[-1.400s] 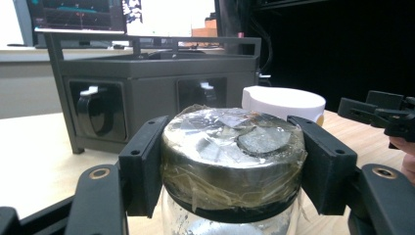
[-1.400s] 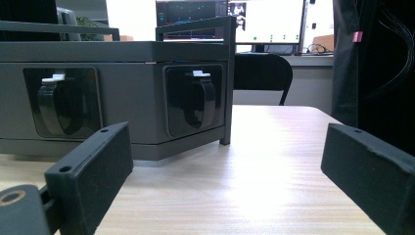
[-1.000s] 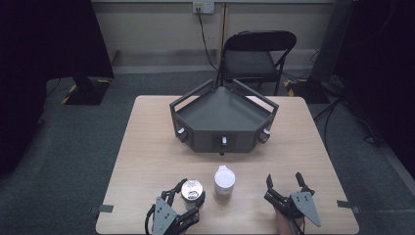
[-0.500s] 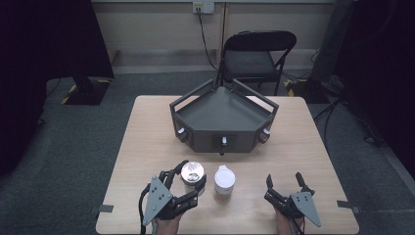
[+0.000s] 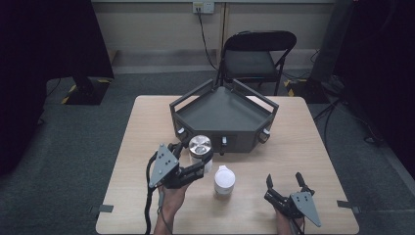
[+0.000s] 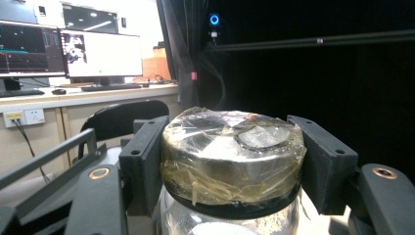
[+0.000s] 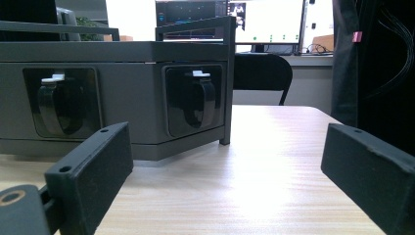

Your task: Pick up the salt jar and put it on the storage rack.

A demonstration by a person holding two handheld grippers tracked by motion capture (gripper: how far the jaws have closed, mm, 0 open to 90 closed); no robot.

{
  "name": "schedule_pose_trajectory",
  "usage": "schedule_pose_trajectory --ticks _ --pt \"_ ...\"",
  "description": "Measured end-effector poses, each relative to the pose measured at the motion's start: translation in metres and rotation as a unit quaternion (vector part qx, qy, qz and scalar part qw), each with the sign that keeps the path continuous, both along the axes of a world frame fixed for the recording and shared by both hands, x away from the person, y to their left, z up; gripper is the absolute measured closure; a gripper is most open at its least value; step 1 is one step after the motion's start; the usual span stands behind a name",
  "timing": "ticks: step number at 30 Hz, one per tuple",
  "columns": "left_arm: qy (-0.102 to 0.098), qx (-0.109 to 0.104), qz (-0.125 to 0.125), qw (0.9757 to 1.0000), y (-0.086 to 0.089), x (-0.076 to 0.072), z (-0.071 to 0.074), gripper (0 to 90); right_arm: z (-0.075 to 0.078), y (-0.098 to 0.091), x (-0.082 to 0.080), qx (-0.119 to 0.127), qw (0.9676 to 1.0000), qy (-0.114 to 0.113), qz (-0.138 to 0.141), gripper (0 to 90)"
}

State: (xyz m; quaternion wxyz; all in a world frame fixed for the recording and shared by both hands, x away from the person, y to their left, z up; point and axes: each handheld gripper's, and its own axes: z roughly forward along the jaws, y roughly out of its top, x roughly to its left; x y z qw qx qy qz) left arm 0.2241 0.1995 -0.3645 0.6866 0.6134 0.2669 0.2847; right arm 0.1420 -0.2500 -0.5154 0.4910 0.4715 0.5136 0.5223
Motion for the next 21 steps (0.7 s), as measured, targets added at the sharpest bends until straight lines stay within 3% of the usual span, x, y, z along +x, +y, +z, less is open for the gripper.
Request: schedule_pose_trajectory --ticks 5,9,14,15,21 --pt "-0.002 -0.011 0.010 0.9999 -0.009 0.016 0.010 35.0 0.000 -0.001 0.000 0.000 1.0000 0.000 0.004 3.5" --pt "0.007 -0.008 0.046 0.9989 -0.024 0.032 0.020 35.0 0.000 -0.002 0.000 0.000 1.0000 0.000 0.005 3.6" --pt "0.027 -0.008 0.074 0.9969 -0.035 0.052 0.026 35.1 0.000 -0.002 0.000 0.000 1.0000 0.000 0.005 3.6" --pt "0.035 -0.003 0.090 0.9953 -0.042 0.062 0.026 35.0 0.000 -0.002 0.000 0.000 1.0000 0.000 0.005 3.5" --pt "0.056 -0.004 0.121 0.9911 -0.054 0.085 0.022 35.0 0.000 -0.002 0.000 -0.001 1.0000 0.000 0.005 3.5"
